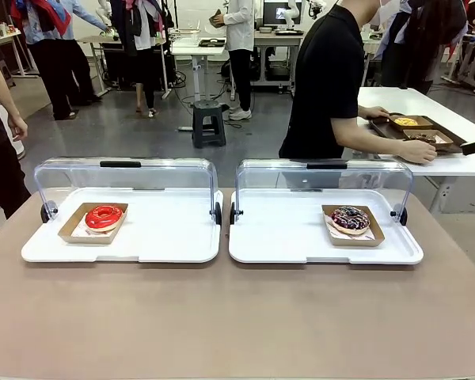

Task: Provide the desired donut to the person.
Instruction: Place the picked Paper togo box onto the Handle tray extended by the person.

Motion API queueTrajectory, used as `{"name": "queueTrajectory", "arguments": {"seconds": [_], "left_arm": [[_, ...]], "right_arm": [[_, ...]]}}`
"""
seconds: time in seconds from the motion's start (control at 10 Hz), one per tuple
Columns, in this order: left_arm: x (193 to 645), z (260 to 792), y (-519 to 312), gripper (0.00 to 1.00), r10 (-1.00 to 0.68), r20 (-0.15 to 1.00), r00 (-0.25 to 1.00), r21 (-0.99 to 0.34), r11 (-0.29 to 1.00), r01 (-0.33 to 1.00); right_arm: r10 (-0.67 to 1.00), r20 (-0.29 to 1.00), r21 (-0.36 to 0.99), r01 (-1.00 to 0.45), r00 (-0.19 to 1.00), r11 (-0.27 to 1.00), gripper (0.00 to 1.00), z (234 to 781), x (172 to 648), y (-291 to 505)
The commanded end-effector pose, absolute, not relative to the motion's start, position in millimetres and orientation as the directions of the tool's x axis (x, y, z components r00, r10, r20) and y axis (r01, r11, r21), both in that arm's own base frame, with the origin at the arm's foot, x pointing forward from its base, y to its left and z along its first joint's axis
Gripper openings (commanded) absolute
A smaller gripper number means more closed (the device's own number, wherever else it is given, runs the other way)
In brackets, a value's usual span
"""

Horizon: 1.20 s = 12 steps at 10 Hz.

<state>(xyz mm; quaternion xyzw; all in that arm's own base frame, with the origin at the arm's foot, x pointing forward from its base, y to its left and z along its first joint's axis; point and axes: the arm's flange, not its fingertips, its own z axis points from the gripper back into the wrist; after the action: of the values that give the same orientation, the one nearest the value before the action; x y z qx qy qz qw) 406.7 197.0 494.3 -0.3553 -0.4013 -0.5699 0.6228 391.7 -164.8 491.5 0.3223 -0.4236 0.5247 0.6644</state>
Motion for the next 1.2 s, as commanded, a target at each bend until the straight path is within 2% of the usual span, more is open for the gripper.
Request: {"name": "queueTrajectory", "arguments": {"seconds": [0.0, 1.1], "left_arm": [[405.2, 495.6, 198.2, 1.0, -0.424, 0.905, 0.026, 0.019, 0.101, 0.995], [405.2, 495.6, 198.2, 1.0, -0.424, 0.905, 0.026, 0.019, 0.101, 0.995]], "right_arm": [[0.416, 0.906, -0.025, -0.97, 0.08, 0.24, 1.0, 491.6, 392.4, -164.2], [0.416, 0.906, -0.025, -0.97, 0.08, 0.24, 1.0, 491.6, 392.4, -164.2]]}}
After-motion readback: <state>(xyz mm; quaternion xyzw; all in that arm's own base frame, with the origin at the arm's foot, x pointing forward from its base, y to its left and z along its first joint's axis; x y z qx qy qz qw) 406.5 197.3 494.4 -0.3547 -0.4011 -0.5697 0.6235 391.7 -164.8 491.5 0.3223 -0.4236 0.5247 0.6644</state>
